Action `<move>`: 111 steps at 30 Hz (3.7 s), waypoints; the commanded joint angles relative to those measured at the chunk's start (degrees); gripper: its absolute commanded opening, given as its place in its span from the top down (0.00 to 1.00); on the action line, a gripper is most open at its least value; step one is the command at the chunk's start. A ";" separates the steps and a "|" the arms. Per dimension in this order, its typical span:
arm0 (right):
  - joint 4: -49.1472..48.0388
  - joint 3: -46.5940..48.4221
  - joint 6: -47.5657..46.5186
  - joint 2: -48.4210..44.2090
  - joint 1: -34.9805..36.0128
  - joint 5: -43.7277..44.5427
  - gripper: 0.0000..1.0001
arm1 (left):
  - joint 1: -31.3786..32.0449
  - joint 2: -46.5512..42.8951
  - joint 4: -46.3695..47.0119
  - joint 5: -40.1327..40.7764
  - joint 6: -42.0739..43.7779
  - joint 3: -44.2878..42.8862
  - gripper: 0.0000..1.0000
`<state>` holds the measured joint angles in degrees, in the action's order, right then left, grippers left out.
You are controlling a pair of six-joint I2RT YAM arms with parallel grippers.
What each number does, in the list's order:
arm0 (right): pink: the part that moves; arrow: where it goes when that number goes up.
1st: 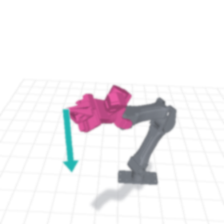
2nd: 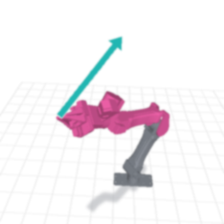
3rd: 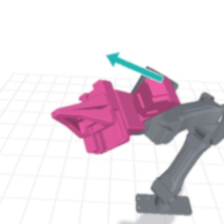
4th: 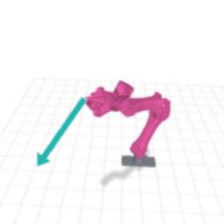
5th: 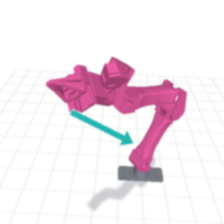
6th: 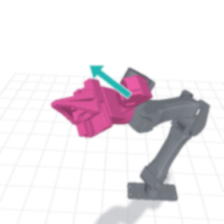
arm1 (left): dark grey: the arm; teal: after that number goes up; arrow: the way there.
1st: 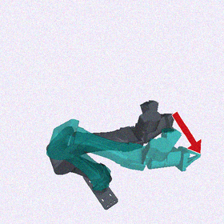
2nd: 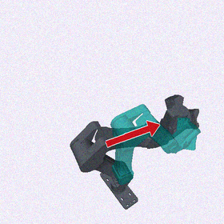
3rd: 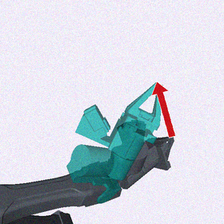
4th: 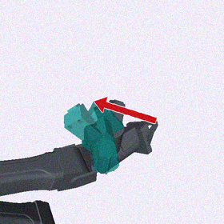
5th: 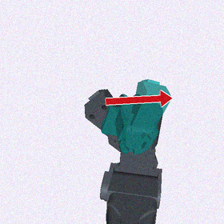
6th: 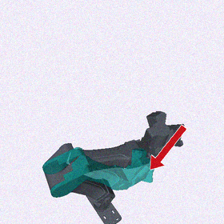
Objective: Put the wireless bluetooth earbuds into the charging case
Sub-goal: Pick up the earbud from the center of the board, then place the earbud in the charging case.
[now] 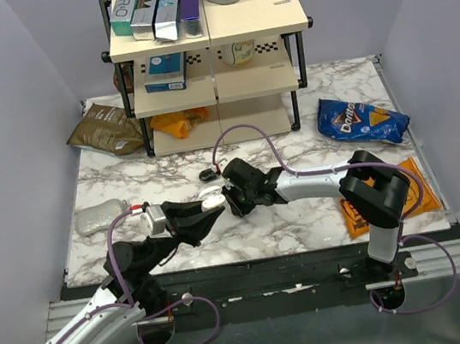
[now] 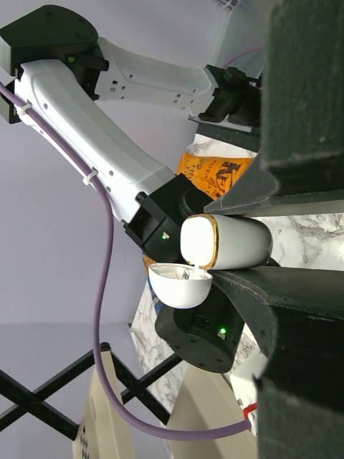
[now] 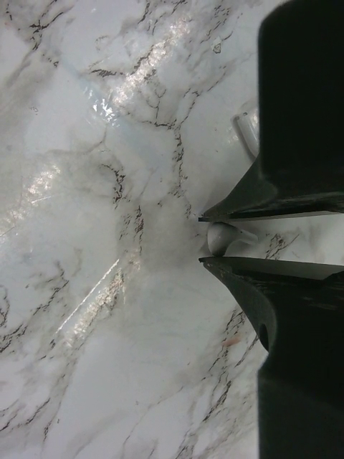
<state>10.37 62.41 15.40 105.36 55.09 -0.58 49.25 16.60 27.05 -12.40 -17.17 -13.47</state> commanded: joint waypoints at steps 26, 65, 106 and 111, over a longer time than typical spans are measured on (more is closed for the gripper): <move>3.60 -5.02 3.50 -0.07 0.72 2.95 0.58 | 0.84 -0.87 0.11 0.80 -0.14 -1.20 1.00; 7.20 -4.41 6.67 -16.93 -0.77 14.20 0.99 | 1.19 0.62 0.46 1.86 2.39 -3.04 1.00; 0.18 14.23 -17.16 -51.14 1.07 2.77 0.99 | -4.43 55.56 54.51 -16.69 0.91 -25.11 1.00; -1.66 12.65 -18.65 -49.29 2.39 3.92 0.99 | -4.43 54.86 54.08 -15.99 -0.67 -23.53 1.00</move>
<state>10.41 75.70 -0.93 54.96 56.31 3.73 45.01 72.03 72.99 -26.63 -15.51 -37.36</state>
